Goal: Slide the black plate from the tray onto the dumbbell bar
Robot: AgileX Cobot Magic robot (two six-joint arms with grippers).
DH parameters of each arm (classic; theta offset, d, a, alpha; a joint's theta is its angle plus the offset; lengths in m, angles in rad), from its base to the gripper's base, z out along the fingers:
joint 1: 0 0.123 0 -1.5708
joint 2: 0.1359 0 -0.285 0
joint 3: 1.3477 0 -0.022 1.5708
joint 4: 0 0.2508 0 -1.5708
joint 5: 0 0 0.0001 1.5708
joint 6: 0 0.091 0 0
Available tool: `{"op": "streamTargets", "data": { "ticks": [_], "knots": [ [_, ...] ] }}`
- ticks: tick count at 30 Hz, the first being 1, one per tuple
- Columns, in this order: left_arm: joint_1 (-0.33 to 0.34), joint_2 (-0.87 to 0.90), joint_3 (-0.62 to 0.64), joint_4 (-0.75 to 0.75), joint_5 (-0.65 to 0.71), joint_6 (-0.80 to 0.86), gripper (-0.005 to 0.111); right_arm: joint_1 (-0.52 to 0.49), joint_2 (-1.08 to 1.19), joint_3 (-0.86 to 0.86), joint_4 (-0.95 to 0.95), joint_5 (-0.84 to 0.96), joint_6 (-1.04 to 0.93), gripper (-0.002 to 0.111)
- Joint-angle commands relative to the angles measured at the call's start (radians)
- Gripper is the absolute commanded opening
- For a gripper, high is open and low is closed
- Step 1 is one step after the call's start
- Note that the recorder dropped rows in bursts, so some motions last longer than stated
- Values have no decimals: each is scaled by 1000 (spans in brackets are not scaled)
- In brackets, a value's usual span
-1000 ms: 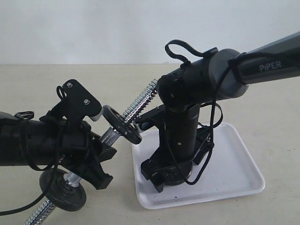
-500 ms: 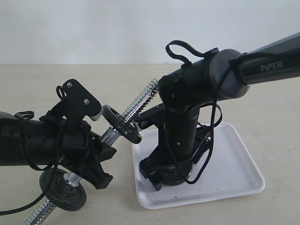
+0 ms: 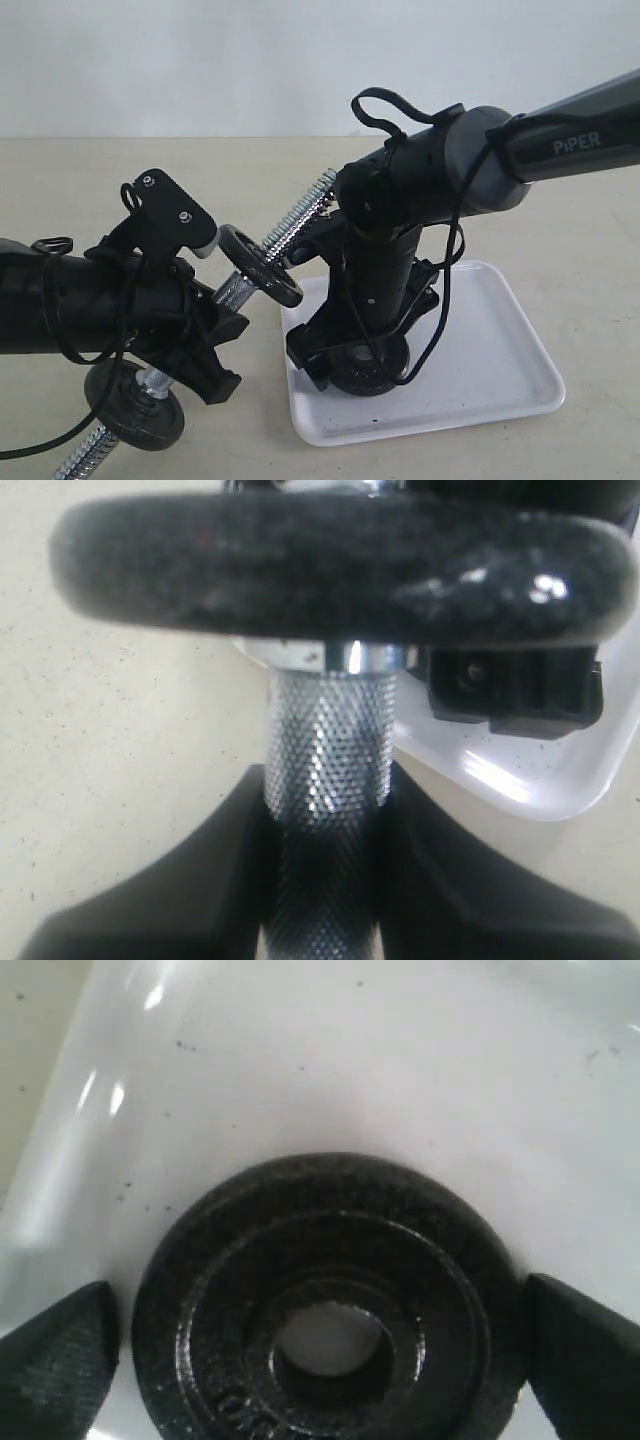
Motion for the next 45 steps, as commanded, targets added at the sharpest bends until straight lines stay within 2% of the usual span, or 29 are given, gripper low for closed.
{"op": "streamTargets", "data": {
  "ticks": [1, 5, 8, 10, 13, 20, 21, 23, 24, 25, 26, 30, 40, 45],
  "knots": [
    [-2, -49, -52, -17, 53, -9, 4, 2, 59, 28, -15, -14, -3, 105],
    [-2, -49, -52, -17, 53, -12, 4, 2, 59, 28, -15, 16, 2, 105],
    [-2, -49, -52, -17, 53, -12, 4, 2, 59, 28, -19, 30, 0, 99],
    [-2, -49, -52, -17, 53, -14, 4, 2, 59, 28, -19, 30, -3, 91],
    [-2, -49, -52, -17, 53, -14, 4, 2, 59, 28, -19, 39, -3, 68],
    [-2, -49, -52, -17, 53, -14, 4, 2, 61, 30, -19, 26, 5, 64],
    [-2, -49, -52, -17, 53, -14, 4, 2, 61, 30, -19, 29, 5, 59],
    [-2, -49, -52, -17, 53, -14, 4, 2, 61, 30, -21, 55, 5, 33],
    [-2, -49, -52, -17, 53, -14, 4, 2, 61, 30, -48, 83, 5, 10],
    [-2, -49, -52, -17, 51, -14, 4, 2, 61, 30, -61, 102, 5, -1],
    [-2, -49, -52, -17, 49, -14, 4, 2, 61, 30, -87, 127, 5, 6],
    [-2, -49, -52, -17, 49, -23, 4, 2, 59, 30, -137, 183, 5, 0],
    [-2, -49, -52, -17, 41, -23, 4, 2, 47, 30, -146, 137, 7, 0],
    [1, -43, -52, -17, 4, -23, 4, 2, -29, 30, -146, 94, 7, 0]
  ]
}}
